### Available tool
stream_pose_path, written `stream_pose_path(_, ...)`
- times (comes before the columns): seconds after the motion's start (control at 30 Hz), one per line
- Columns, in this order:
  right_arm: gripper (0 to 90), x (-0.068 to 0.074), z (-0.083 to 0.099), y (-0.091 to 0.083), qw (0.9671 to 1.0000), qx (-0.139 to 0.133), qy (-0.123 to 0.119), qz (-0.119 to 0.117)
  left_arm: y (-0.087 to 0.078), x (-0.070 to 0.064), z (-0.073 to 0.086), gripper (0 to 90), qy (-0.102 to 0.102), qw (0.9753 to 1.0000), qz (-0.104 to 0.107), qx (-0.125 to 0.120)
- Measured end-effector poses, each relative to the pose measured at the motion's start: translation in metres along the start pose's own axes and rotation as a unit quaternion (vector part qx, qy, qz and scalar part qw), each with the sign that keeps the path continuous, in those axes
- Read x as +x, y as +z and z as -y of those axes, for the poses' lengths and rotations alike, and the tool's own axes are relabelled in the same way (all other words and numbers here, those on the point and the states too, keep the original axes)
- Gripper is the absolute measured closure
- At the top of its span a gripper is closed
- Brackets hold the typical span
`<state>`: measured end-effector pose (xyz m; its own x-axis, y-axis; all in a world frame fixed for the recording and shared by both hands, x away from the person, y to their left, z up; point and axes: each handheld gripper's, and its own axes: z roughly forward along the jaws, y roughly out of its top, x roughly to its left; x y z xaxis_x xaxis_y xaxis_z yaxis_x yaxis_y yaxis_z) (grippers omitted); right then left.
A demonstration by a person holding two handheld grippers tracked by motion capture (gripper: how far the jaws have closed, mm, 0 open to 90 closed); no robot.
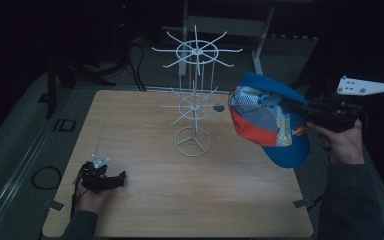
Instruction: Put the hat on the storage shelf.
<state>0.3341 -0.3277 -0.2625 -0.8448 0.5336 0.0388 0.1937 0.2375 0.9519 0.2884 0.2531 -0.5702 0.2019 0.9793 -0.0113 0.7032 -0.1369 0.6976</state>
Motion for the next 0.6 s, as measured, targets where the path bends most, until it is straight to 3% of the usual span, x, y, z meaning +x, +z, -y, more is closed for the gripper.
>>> stream_pose_path(0.3, 88.6, -0.003, -0.005, -0.004, 0.9998, -0.019, 0.008, 0.001, 0.000, 0.000, 0.000, 6.1, 0.000, 1.0000, 0.000, 0.000)
stream_pose_path(0.6, 88.6, 0.001, -0.015, -0.008, 0.9996, -0.030, 0.000, 0.002, 0.000, 0.000, 0.000, 6.1, 0.000, 1.0000, 0.000, 0.000)
